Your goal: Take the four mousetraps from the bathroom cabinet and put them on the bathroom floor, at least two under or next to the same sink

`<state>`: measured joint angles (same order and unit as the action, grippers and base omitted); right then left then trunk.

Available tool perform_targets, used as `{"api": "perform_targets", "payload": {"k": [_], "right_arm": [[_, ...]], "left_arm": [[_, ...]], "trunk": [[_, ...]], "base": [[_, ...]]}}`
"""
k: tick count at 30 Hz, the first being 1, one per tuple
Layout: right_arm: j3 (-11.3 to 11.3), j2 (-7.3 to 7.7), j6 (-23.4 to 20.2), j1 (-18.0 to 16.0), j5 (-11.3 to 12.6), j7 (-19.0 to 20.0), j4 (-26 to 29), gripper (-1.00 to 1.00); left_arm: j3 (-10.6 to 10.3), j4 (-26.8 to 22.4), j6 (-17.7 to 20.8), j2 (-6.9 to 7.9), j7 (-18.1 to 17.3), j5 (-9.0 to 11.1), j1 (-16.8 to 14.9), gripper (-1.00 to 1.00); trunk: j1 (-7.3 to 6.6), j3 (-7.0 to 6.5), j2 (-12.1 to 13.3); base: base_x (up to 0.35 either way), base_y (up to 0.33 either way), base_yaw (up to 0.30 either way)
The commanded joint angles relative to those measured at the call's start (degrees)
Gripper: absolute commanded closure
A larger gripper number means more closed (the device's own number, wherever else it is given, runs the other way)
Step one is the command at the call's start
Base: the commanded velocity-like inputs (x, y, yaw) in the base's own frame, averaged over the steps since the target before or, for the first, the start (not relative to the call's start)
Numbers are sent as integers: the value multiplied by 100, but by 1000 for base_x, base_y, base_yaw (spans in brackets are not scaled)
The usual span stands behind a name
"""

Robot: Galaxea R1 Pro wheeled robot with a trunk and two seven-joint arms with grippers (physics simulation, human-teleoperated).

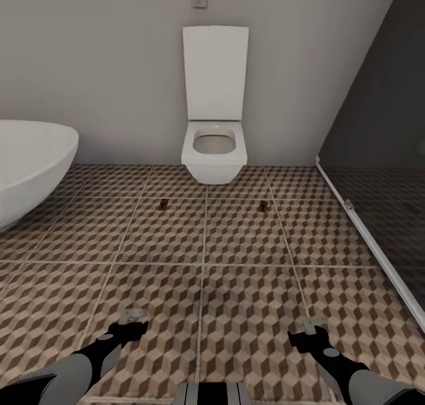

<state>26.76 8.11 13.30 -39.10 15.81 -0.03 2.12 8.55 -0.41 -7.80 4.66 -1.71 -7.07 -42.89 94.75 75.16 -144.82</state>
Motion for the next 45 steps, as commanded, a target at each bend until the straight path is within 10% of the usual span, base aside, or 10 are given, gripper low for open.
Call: {"api": "perform_targets", "payload": {"k": [1, 45], "right_arm": [[49, 0, 15, -2, 54, -1, -3, -100], [49, -8, 12, -3, 52, -5, -1, -100]], "left_arm": [[50, 6, -20, 1, -16, -46, -2, -100], [48, 6, -25, 9, -5, 119, -3, -100]], "trunk": [[-3, -19, 0], [-109, -927, 55]], "base": [[0, 0, 0], [0, 0, 0]]}}
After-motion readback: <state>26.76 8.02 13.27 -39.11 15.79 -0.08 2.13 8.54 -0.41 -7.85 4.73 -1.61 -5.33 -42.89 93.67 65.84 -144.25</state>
